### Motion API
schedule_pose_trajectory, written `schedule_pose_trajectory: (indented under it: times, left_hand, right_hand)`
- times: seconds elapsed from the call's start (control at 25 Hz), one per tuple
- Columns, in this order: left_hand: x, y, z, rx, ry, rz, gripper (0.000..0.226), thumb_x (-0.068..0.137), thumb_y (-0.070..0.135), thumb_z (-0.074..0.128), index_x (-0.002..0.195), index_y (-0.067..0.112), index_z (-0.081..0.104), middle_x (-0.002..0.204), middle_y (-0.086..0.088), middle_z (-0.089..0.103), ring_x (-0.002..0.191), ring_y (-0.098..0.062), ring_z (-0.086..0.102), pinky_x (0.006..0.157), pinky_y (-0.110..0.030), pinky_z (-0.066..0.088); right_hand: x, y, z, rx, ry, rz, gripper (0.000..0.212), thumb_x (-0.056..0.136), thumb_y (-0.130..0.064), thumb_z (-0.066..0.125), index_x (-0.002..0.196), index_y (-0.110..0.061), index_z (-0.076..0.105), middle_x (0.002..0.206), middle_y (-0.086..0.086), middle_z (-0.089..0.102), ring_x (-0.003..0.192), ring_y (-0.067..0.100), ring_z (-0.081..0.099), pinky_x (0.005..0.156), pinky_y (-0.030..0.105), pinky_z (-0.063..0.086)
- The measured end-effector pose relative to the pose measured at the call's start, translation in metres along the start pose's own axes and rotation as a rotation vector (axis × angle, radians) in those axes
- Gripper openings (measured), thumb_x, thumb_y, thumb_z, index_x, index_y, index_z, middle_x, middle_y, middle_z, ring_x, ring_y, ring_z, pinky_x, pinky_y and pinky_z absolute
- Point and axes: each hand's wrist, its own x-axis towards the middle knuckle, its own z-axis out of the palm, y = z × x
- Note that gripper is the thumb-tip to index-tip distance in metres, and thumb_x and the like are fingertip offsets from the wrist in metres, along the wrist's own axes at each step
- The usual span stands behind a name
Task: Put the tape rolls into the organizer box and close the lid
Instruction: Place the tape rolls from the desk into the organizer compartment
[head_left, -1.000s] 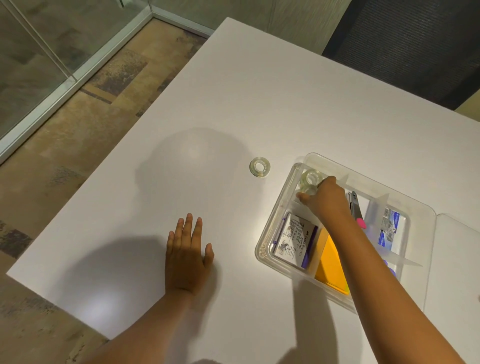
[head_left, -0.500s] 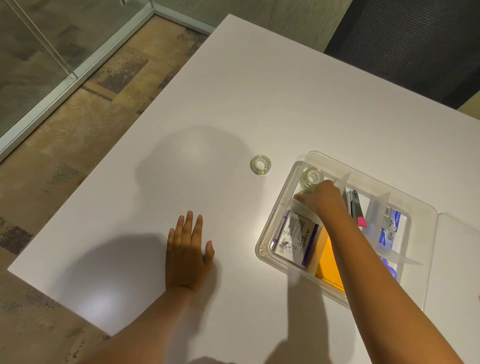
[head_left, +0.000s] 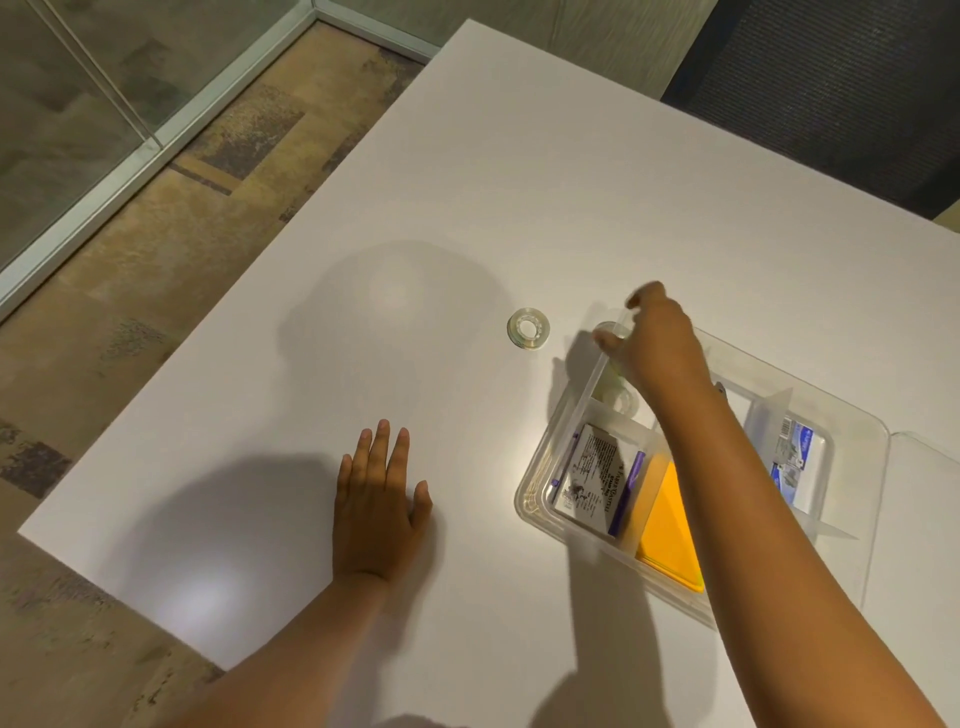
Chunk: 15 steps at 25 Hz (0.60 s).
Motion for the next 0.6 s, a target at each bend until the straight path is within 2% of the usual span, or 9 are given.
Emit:
schedule_pose_trajectory:
  times: [0.08, 0.2, 0.32, 0.44, 0.6]
  left_hand:
    - [-0.001, 0.000, 0.001, -0.002, 0.006, 0.004, 0.060, 0.082, 0.035, 0.034, 0.136, 0.011, 0.037, 0.145, -0.016, 0.036, 0.133, -0.030, 0.030, 0.109, -0.037, 0.011]
    - [-0.001, -0.001, 0.002, -0.012, 0.022, 0.016, 0.059, 0.083, 0.034, 0.035, 0.138, 0.011, 0.035, 0.146, -0.015, 0.034, 0.135, -0.027, 0.023, 0.111, -0.036, 0.007]
    - [-0.002, -0.001, 0.003, -0.014, 0.027, 0.023, 0.059, 0.084, 0.034, 0.035, 0.139, 0.011, 0.033, 0.147, -0.015, 0.032, 0.137, -0.026, 0.020, 0.112, -0.039, 0.011]
    - [-0.003, -0.002, 0.003, -0.016, 0.034, 0.029, 0.059, 0.085, 0.034, 0.035, 0.139, 0.011, 0.033, 0.147, -0.014, 0.032, 0.137, -0.026, 0.020, 0.112, -0.040, 0.011]
    - [-0.002, -0.001, 0.003, -0.018, 0.041, 0.029, 0.059, 0.084, 0.034, 0.035, 0.138, 0.011, 0.034, 0.146, -0.016, 0.034, 0.136, -0.026, 0.020, 0.111, -0.038, 0.008]
  right_hand:
    - [0.005, -0.016, 0.013, -0.027, -0.047, -0.157, 0.050, 0.083, -0.020, 0.067, 0.126, -0.009, 0.043, 0.126, 0.018, 0.052, 0.110, 0.033, 0.055, 0.080, 0.034, 0.044]
    - [0.013, -0.034, 0.045, -0.177, -0.159, -0.277, 0.050, 0.087, -0.019, 0.060, 0.133, -0.013, 0.041, 0.128, 0.019, 0.047, 0.112, 0.036, 0.053, 0.086, 0.040, 0.046]
    - [0.019, -0.038, 0.072, -0.322, -0.238, -0.312, 0.050, 0.088, -0.010, 0.055, 0.135, -0.014, 0.040, 0.130, 0.019, 0.041, 0.116, 0.038, 0.045, 0.087, 0.041, 0.045]
    - [0.017, -0.040, 0.085, -0.423, -0.301, -0.323, 0.041, 0.087, -0.002, 0.050, 0.126, -0.012, 0.044, 0.130, 0.018, 0.035, 0.114, 0.039, 0.040, 0.084, 0.043, 0.045]
    - [0.003, -0.043, 0.093, -0.467, -0.283, -0.410, 0.041, 0.085, 0.004, 0.049, 0.123, -0.011, 0.046, 0.125, 0.017, 0.038, 0.109, 0.037, 0.043, 0.080, 0.041, 0.046]
